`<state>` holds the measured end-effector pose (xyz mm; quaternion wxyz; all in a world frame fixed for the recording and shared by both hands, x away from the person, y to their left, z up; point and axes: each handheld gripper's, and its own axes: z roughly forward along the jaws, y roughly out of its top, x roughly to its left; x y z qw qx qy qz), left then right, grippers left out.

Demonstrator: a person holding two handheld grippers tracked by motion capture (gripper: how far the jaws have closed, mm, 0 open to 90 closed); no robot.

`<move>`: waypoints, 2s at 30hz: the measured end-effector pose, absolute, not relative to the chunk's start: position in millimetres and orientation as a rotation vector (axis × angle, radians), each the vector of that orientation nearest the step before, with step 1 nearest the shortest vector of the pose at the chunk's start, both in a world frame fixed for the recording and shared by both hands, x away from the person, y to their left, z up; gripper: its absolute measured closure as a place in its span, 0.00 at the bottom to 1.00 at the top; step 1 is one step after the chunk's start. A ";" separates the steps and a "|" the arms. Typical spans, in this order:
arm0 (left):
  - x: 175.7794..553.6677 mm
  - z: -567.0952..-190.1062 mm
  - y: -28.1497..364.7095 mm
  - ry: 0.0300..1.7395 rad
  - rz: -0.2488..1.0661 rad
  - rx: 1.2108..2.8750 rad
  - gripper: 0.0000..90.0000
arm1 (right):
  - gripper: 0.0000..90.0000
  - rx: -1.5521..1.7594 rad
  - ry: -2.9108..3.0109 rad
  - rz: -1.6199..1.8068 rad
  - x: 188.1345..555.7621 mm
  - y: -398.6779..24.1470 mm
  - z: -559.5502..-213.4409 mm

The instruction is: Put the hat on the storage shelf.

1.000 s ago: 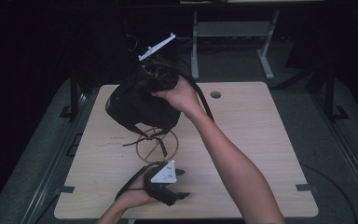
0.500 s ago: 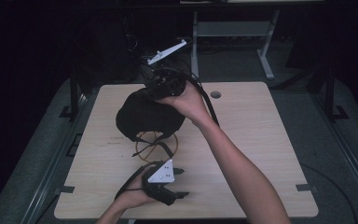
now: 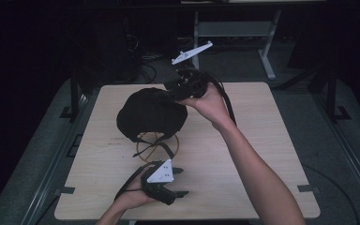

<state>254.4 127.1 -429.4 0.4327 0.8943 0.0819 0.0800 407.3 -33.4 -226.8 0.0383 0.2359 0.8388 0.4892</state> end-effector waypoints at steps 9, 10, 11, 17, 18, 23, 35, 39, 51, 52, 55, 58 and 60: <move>254.7 -430.4 126.6 0.218 0.187 2.222 0.32 | 0.41 0.772 2.563 1.536 405.7 -62.9 -235.7; 254.4 -430.5 126.1 0.220 0.189 2.217 0.32 | 0.40 0.775 2.556 1.541 404.9 -66.4 -236.2; 254.3 -430.5 125.9 0.219 0.191 2.215 0.32 | 0.40 0.781 2.549 1.549 404.3 -69.1 -236.3; 253.9 -429.6 125.8 0.212 0.190 2.211 0.32 | 0.36 0.795 2.547 1.552 402.5 -83.5 -236.4; 254.2 -429.7 125.9 0.216 0.188 2.208 0.32 | 0.35 0.792 2.552 1.549 402.3 -85.2 -236.4; 253.9 -429.8 126.7 0.217 0.186 2.209 0.32 | 0.33 0.805 2.538 1.533 399.6 -94.6 -237.3; 253.6 -430.8 126.9 0.220 0.181 2.202 0.32 | 0.31 0.875 2.499 1.524 396.2 -125.3 -241.9; 254.0 -431.1 127.0 0.210 0.186 2.213 0.32 | 0.30 0.909 2.485 1.517 395.0 -135.6 -244.3; 253.8 -431.7 126.8 0.210 0.182 2.197 0.31 | 0.31 0.970 2.478 1.513 389.6 -162.0 -259.4; 253.8 -431.8 126.7 0.212 0.181 2.196 0.31 | 0.31 0.970 2.476 1.515 389.4 -164.4 -260.5; 253.8 -431.9 126.8 0.211 0.183 2.199 0.30 | 0.31 0.987 2.472 1.521 387.8 -170.4 -263.4; 254.1 -431.9 127.1 0.210 0.183 2.201 0.30 | 0.30 1.002 2.477 1.504 386.3 -175.8 -266.8; 254.4 -431.8 127.5 0.213 0.184 2.199 0.30 | 0.30 1.016 2.472 1.507 385.3 -179.4 -269.1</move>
